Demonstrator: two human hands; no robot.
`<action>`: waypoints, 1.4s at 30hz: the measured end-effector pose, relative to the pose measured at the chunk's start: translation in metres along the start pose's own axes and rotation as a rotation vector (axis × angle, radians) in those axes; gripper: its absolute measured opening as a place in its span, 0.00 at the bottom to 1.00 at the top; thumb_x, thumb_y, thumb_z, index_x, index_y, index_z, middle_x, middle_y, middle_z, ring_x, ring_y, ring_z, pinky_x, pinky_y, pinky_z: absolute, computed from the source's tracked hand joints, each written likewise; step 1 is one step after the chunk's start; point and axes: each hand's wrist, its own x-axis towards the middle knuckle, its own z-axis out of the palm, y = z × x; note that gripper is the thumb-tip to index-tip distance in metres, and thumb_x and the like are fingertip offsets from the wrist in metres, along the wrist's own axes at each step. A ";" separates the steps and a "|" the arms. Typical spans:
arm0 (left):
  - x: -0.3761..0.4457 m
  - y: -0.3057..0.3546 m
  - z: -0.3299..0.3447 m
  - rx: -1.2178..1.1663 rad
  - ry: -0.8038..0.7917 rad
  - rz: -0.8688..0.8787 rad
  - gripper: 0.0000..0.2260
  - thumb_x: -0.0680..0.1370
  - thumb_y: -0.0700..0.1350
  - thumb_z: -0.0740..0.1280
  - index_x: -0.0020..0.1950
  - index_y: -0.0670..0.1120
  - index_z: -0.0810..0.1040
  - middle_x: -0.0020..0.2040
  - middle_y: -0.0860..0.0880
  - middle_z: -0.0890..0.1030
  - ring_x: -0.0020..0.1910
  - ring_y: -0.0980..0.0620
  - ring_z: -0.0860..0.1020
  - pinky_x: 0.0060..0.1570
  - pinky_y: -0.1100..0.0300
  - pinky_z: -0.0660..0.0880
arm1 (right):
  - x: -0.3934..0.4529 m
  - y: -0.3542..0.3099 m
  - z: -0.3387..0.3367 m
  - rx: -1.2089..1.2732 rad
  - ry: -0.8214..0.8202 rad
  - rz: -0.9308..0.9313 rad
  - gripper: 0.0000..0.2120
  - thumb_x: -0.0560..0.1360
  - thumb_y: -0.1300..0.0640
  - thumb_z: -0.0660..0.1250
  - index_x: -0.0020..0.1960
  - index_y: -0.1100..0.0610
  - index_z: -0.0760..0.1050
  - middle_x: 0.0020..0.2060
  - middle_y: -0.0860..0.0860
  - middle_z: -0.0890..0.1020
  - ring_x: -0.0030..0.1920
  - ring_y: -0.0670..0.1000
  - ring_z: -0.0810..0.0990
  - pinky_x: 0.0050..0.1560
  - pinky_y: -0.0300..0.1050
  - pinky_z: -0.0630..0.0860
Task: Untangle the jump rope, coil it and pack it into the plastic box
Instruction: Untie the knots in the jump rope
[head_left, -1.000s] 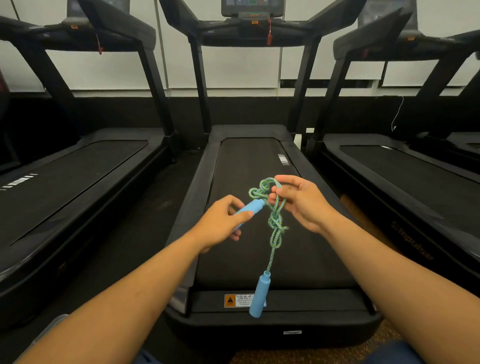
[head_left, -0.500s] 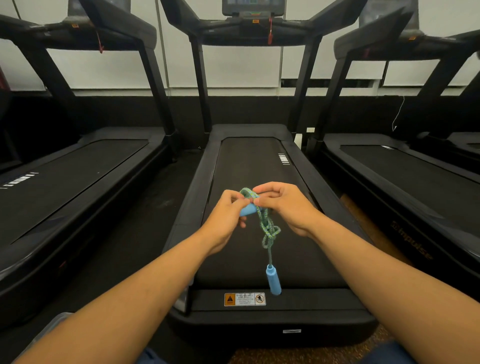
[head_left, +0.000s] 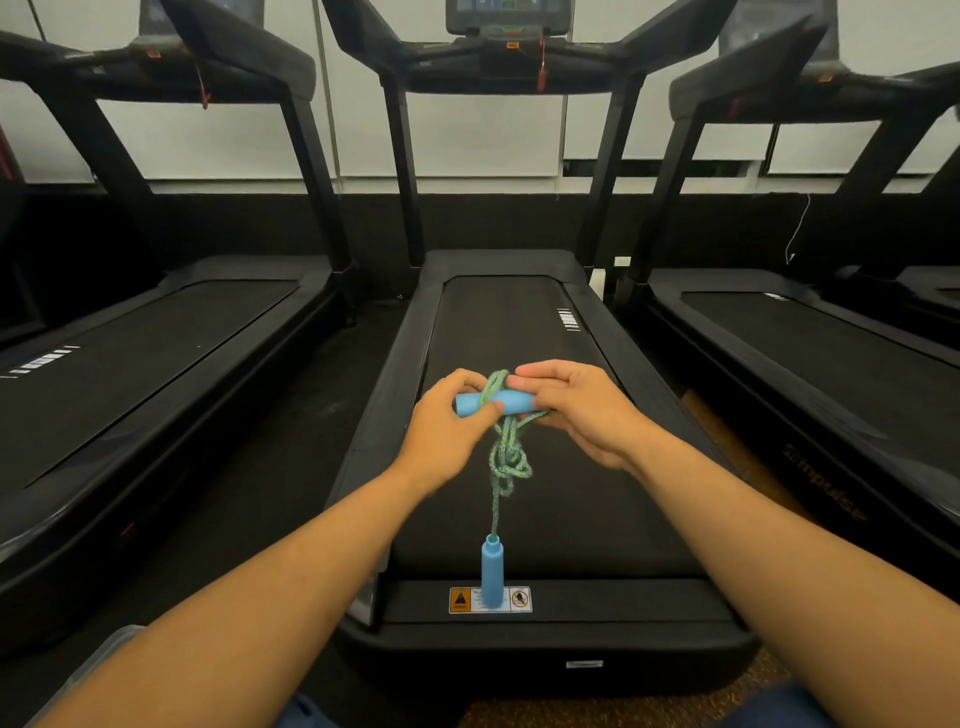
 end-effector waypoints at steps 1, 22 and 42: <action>0.000 0.001 -0.001 -0.058 -0.005 -0.032 0.05 0.78 0.43 0.72 0.52 0.48 0.82 0.48 0.45 0.82 0.42 0.49 0.81 0.42 0.53 0.81 | 0.001 0.001 -0.003 0.004 0.001 0.002 0.16 0.76 0.75 0.64 0.57 0.59 0.80 0.55 0.54 0.86 0.53 0.49 0.85 0.50 0.41 0.81; 0.006 0.013 -0.005 -0.486 0.170 -0.397 0.06 0.86 0.42 0.59 0.55 0.44 0.75 0.40 0.46 0.82 0.36 0.48 0.84 0.34 0.52 0.81 | 0.000 -0.006 -0.023 0.237 0.000 0.064 0.07 0.77 0.73 0.61 0.48 0.64 0.74 0.42 0.57 0.74 0.43 0.52 0.79 0.56 0.48 0.81; 0.017 0.025 -0.029 -1.126 0.009 -0.521 0.12 0.82 0.44 0.57 0.43 0.44 0.77 0.30 0.50 0.74 0.27 0.53 0.69 0.48 0.53 0.73 | -0.013 0.023 -0.011 0.167 -0.182 0.229 0.09 0.80 0.59 0.68 0.60 0.57 0.76 0.44 0.63 0.84 0.48 0.63 0.86 0.47 0.53 0.84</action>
